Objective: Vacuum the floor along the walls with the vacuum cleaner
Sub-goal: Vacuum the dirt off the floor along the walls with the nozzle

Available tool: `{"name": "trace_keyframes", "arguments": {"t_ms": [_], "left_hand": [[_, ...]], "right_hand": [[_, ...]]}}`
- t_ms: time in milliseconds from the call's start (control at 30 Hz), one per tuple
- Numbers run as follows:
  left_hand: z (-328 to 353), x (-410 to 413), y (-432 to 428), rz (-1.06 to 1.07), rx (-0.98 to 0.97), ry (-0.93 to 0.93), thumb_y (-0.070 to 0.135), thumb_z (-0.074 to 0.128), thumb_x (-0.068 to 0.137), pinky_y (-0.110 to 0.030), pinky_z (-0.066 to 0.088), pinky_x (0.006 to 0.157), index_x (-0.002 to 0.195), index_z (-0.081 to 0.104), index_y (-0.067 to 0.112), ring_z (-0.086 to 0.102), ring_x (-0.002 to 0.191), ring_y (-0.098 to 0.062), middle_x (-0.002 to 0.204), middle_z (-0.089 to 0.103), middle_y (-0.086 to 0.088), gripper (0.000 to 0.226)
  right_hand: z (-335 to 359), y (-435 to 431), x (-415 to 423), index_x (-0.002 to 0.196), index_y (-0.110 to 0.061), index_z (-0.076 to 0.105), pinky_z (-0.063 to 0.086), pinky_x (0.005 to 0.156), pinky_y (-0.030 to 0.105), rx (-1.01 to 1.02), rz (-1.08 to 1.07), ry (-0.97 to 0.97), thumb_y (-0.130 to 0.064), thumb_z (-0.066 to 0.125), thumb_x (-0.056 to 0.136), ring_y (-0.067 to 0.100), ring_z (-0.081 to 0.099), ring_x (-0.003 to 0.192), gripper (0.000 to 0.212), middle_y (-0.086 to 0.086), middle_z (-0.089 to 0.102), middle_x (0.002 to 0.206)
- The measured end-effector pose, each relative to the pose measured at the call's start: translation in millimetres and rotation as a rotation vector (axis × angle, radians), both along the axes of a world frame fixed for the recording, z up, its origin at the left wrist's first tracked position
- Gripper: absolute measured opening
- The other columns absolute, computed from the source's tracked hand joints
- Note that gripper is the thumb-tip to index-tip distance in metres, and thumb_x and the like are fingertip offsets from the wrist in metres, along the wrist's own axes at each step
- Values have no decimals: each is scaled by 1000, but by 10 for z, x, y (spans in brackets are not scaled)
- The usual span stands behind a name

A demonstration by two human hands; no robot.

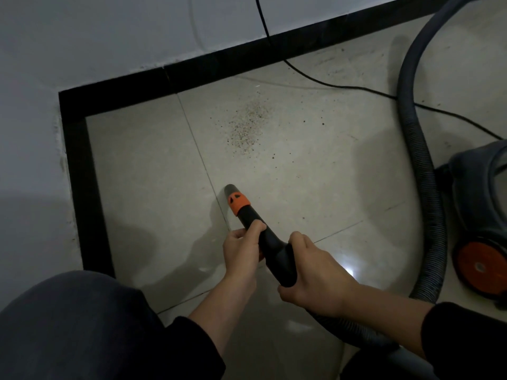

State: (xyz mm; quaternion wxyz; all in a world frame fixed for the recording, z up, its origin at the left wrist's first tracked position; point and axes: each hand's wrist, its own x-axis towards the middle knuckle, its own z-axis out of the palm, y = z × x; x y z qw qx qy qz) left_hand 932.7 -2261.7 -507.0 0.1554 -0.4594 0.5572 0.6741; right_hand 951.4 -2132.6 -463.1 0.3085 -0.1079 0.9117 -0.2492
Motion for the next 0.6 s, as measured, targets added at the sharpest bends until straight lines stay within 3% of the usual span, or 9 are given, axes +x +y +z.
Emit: {"name": "trace_keyframes", "arguments": {"t_ms": [167,400,600], "left_hand": [[14,52,51,-15,14,-19,21,67,83,-31,56,67,107,57,4,67,98,-32,106,68,-20,31],[12,81,105,-103,22,-16,26,70,79,-47,58,85,102,58,3,67,97,-33,106,68,-21,34],[-18,89,165,-156,65,2,28,72,79,-44,59,84,105,59,6,69,93,-27,101,70,-15,36]], "right_hand": [[50,63,7,79,-31,19,31,47,19,18,45,-46,-33,74,71,9,46,64,55,-8,38,88],[185,143,-8,79,-36,21,32,49,17,45,52,-89,-34,76,70,7,48,66,56,-8,42,87],[207,201,-3,81,-30,21,33,49,16,80,20,-103,-35,78,70,8,50,68,58,-6,43,88]]}}
